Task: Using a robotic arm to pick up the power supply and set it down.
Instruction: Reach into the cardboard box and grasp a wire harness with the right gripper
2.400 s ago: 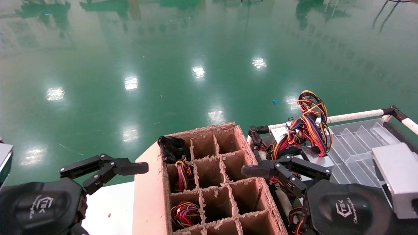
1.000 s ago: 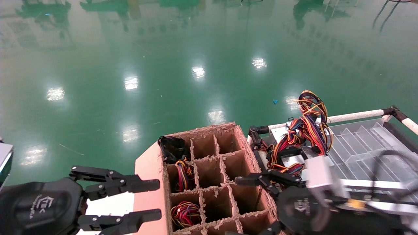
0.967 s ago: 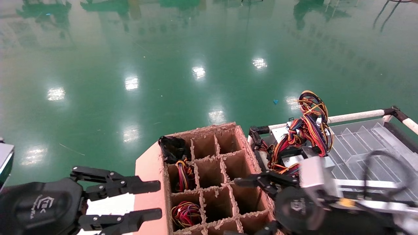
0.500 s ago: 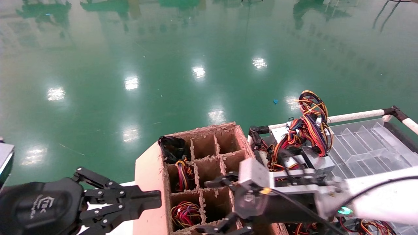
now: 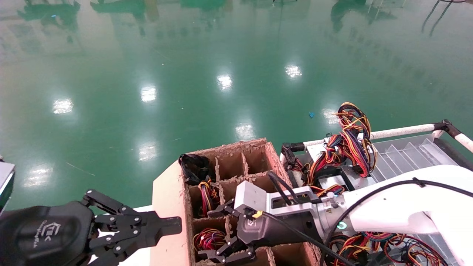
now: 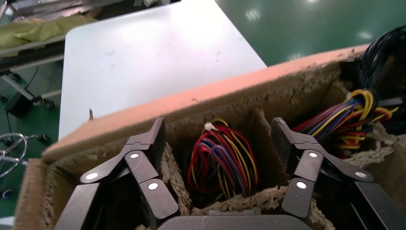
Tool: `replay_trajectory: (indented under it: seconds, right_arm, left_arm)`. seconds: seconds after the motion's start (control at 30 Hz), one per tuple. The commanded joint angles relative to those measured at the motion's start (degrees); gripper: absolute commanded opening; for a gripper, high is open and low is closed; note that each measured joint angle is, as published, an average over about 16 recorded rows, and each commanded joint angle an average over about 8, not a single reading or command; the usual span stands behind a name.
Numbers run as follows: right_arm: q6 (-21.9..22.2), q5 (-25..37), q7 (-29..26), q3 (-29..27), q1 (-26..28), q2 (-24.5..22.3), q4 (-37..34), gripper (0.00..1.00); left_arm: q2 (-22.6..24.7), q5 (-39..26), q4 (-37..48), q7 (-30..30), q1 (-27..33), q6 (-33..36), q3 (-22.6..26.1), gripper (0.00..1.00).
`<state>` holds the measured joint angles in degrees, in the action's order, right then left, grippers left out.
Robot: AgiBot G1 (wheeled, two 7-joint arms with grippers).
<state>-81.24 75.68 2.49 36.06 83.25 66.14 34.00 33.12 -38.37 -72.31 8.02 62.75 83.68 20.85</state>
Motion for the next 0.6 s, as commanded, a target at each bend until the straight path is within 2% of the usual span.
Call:
replay_trajectory:
  seconds: [0.03, 0.1, 0.27, 0.33, 0.43, 0.6]
  right_arm:
    - [-0.07, 0.61, 0.95, 0.43, 0.74, 1.04, -1.94, 0.00]
    - [-0.16, 0.98, 1.74, 0.67, 1.23, 1.58, -3.54, 0.00]
    - [-0.54, 1.50, 3.46, 1.04, 2.19, 2.64, -6.82, 0.00]
    - [-0.66, 1.75, 4.00, 1.21, 2.54, 2.99, -7.92, 0.00]
    - [-0.73, 2.16, 4.72, 1.47, 3.01, 3.44, -9.43, 0.00]
    - [-0.82, 2.53, 5.80, 1.69, 3.62, 3.95, -11.60, 0.00]
  left_arm:
    - [0.00, 0.00, 0.00, 0.00, 0.00, 0.00, 0.00, 0.13]
    - [0.00, 0.00, 0.00, 0.00, 0.00, 0.00, 0.00, 0.27]
    - [0.00, 0.00, 0.00, 0.00, 0.00, 0.00, 0.00, 0.78]
    - [0.00, 0.00, 0.00, 0.00, 0.00, 0.00, 0.01, 0.92]
    - [0.00, 0.00, 0.00, 0.00, 0.00, 0.00, 0.01, 1.00]
    - [0.00, 0.01, 0.00, 0.00, 0.00, 0.00, 0.01, 1.00]
